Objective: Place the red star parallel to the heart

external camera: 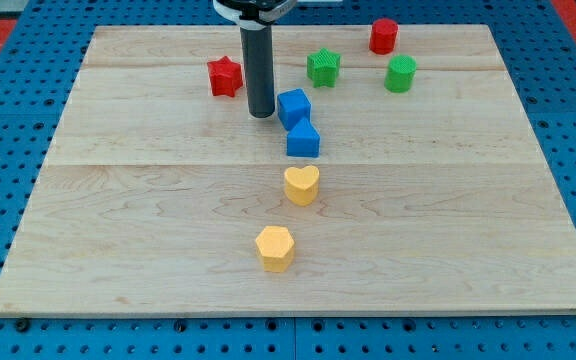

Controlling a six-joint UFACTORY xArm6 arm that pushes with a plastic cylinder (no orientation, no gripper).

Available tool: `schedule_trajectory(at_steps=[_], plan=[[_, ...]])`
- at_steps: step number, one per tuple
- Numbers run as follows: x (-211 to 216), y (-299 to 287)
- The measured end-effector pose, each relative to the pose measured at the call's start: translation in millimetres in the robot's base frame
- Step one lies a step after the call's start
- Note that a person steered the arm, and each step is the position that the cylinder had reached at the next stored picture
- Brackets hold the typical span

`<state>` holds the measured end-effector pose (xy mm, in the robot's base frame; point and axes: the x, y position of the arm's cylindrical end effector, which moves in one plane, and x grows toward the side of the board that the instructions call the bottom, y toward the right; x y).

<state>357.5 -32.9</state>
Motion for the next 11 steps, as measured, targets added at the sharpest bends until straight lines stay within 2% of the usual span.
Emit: schedule_trajectory(at_steps=[2,3,5,6,8,9,10,11], plan=[[-1.4,23.6],[-16.5,7.9],[-83.5,-33.4],[-66.8,-83.9],[78.7,-86.6],[124.5,-86.6],[59.4,-77.7],[-26.5,-55.4]])
